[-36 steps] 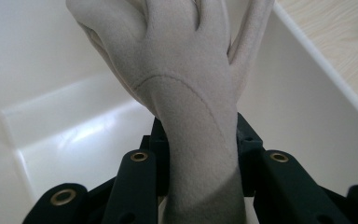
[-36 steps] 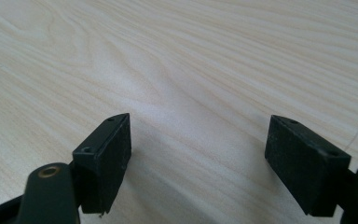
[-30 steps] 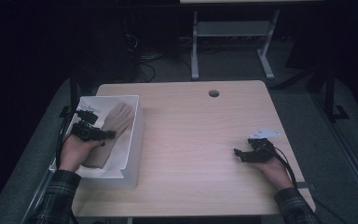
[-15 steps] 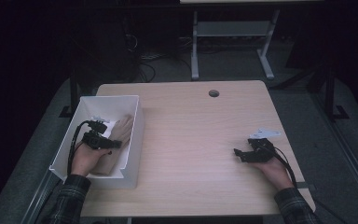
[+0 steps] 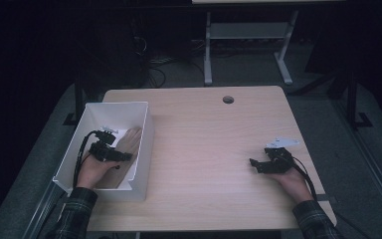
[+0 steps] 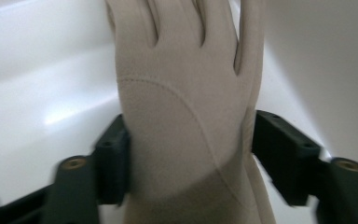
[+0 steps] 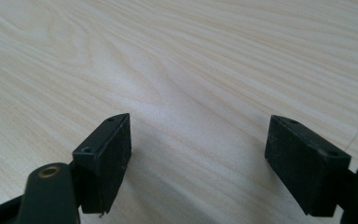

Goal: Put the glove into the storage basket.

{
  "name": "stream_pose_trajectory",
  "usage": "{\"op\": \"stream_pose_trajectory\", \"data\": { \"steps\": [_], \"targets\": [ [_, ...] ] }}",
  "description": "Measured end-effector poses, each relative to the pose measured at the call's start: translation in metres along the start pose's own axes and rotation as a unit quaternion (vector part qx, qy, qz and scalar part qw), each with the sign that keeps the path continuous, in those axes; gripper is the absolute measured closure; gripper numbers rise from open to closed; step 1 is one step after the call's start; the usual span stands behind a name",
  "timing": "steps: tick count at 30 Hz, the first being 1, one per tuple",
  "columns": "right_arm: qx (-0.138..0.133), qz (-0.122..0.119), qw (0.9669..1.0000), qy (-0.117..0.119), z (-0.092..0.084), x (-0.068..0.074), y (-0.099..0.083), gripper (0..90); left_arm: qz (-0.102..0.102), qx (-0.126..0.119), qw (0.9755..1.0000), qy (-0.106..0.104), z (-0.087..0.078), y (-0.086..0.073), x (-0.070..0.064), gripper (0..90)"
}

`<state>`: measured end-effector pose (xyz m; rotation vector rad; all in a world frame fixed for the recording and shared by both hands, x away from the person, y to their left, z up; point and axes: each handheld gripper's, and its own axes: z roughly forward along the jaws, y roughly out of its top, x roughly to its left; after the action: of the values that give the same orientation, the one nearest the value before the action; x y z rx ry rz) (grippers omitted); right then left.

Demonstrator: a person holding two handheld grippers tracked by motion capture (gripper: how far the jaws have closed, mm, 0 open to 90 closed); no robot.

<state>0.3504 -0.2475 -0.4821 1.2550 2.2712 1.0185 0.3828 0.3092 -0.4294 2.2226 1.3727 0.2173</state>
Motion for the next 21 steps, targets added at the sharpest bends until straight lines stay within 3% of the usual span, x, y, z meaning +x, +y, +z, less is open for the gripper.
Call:
{"op": "stream_pose_trajectory", "data": {
  "steps": [3,7,21],
  "targets": [
    [0.0,0.0,1.0,0.0,0.0,0.0,0.0,22.4,-0.004,-0.012,0.9999,0.003,-0.004,0.001,0.001,18.0],
    [0.0,0.0,1.0,0.0,0.0,0.0,0.0,22.4,-0.001,-0.023,0.9997,0.004,-0.012,0.005,0.001,15.9],
    [0.0,0.0,1.0,0.0,0.0,0.0,0.0,22.1,0.018,-0.068,0.9975,0.0,-0.058,0.035,-0.011,15.7]
  ]
}}
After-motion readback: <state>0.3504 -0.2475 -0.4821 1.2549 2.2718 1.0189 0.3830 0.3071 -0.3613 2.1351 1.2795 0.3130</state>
